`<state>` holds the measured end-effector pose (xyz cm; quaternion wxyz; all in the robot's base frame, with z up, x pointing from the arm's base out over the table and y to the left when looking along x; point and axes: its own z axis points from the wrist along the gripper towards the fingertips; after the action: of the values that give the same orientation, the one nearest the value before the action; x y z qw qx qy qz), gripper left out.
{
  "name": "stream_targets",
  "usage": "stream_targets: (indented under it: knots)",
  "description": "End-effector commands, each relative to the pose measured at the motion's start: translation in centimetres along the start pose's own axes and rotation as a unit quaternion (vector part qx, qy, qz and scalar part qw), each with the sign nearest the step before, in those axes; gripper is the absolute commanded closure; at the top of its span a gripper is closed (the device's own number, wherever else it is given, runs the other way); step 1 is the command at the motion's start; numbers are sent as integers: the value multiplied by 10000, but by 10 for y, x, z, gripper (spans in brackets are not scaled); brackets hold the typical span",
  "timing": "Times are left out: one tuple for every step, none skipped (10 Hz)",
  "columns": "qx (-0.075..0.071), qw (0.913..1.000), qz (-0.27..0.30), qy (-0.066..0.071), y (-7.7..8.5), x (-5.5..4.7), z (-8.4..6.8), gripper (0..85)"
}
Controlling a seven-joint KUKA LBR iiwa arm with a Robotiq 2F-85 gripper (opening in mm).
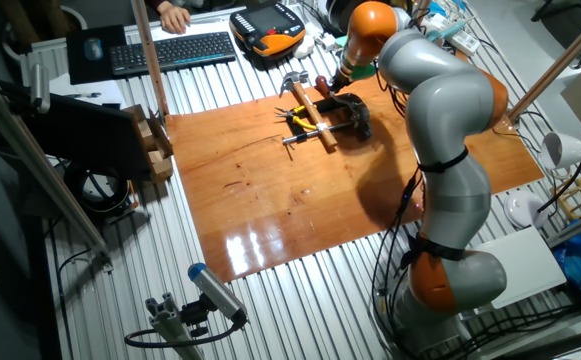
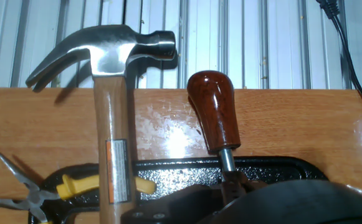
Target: Pull up the lever
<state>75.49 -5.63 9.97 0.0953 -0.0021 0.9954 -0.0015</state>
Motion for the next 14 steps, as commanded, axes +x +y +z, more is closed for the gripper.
stream_targets:
  knots:
    - [60, 10000, 29, 16, 0, 0, 0, 850]
    - [97, 9999, -2, -53, 0, 0, 0, 850]
    - [174, 9997, -118, -120, 0, 0, 0, 850]
    - [137, 9996, -172, -166, 0, 0, 0, 850]
    - [48, 9997, -192, -167, 0, 0, 0, 850]
    - [-2, 9995, -196, -260, -1, 0, 1, 850]
    - [15, 9992, -199, -351, 0, -2, 1, 850]
    - [44, 9992, -191, -336, 0, -6, -1, 850]
    - [58, 9994, -194, -289, 0, -10, -2, 850]
    - [80, 9994, -214, -273, -2, -14, -1, 850]
    - [103, 9993, -227, -273, -4, -17, 2, 850]
    - [95, 9994, -217, -250, -5, -19, 6, 850]
    - [72, 9995, -205, -251, -5, -20, 9, 850]
    - [50, 9995, -215, -243, -6, -23, 11, 850]
